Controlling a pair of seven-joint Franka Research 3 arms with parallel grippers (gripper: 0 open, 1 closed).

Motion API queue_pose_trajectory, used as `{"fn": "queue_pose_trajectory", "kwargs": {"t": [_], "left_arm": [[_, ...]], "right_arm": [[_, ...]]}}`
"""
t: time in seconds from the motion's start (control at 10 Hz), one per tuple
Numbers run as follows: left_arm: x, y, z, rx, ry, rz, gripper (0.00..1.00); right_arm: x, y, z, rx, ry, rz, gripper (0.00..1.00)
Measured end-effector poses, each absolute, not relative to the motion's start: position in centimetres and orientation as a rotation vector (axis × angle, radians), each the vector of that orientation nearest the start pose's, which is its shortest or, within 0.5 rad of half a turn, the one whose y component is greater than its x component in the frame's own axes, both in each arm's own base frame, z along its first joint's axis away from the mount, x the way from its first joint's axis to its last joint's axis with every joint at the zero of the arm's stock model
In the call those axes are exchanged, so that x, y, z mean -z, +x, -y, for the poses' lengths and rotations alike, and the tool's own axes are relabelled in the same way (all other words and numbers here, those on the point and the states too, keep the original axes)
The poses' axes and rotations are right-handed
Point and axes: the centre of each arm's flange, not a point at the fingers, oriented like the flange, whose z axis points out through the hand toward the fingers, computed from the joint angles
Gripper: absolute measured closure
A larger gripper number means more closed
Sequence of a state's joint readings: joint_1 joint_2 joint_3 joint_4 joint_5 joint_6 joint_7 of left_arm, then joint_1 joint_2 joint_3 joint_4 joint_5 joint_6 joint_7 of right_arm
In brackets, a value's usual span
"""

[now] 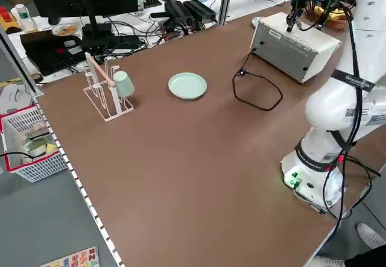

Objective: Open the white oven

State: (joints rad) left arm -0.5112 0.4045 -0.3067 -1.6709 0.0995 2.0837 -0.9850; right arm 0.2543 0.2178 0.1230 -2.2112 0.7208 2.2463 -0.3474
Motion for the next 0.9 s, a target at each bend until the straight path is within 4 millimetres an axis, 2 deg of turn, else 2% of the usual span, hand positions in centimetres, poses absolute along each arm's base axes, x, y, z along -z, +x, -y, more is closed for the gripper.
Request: {"fn": "queue_pose_trajectory", "kwargs": {"t": [0.2, 0.4, 0.5, 0.7, 0.8, 0.9], "left_arm": [[-38.2, 47.3, 46.6, -0.011, -3.175, 0.230, 0.99], [-38.2, 47.4, 46.6, -0.010, -3.175, 0.232, 0.99], [-38.2, 47.5, 46.6, -0.009, -3.176, 0.233, 0.99], [-38.2, 47.6, 46.5, -0.007, -3.176, 0.237, 0.96], [-38.4, 47.8, 46.3, -0.001, -3.178, 0.245, 0.86], [-39.1, 48.3, 46.1, 0.014, -3.186, 0.257, 0.70]], "right_arm": [[-24.6, 49.7, -19.5, -0.256, -2.627, 0.269, 0.96], [-22.9, 50.5, -16.6, -0.270, -2.692, 0.295, 0.96], [-22.3, 51.1, -14.2, -0.266, -2.723, 0.327, 0.96], [-21.8, 52.3, -8.3, -0.236, -2.783, 0.423, 0.96], [-22.3, 53.2, -5.1, -0.210, -2.818, 0.464, 0.95], [-23.4, 54.5, -2.4, -0.176, -2.863, 0.495, 0.94]]}}
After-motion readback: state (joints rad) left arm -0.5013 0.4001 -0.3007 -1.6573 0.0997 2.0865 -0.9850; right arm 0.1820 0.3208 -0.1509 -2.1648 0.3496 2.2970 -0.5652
